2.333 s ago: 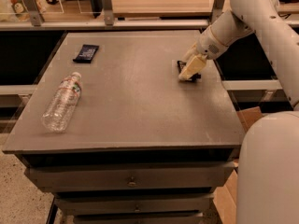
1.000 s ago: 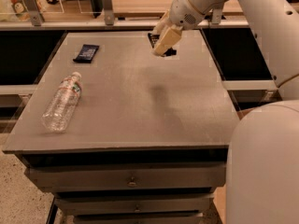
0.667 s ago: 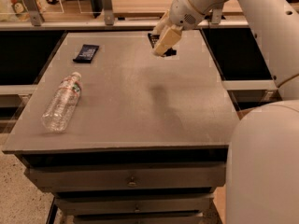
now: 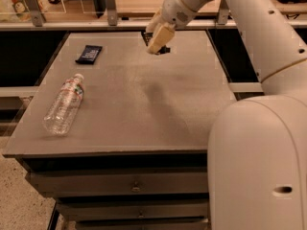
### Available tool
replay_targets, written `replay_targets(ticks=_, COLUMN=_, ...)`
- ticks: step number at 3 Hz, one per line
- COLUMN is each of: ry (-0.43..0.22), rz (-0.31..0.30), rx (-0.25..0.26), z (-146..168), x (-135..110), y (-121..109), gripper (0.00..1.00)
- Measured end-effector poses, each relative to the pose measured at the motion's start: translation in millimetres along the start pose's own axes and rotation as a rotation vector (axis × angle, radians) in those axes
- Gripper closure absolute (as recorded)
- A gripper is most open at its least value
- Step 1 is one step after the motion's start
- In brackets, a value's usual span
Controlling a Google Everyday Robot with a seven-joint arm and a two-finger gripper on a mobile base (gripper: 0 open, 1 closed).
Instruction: Move rxbar chocolate near rxbar blueberry
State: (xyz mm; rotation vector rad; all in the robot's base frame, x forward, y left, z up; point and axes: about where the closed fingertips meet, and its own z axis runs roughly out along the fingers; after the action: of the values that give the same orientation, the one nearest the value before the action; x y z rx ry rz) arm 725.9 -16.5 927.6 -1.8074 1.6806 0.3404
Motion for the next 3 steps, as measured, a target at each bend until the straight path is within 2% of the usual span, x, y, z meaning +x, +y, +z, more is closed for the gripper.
replay_targets(ticks=1, ry=-0.036, rz=-0.03, rx=0.028, z=18.8, x=-22.0, y=-25.0, gripper=1.0)
replay_targets(ticks=3, ry=-0.16, rz=-0.028, rx=0.081, z=49.2, x=-65.5, y=-52.5, gripper=1.0)
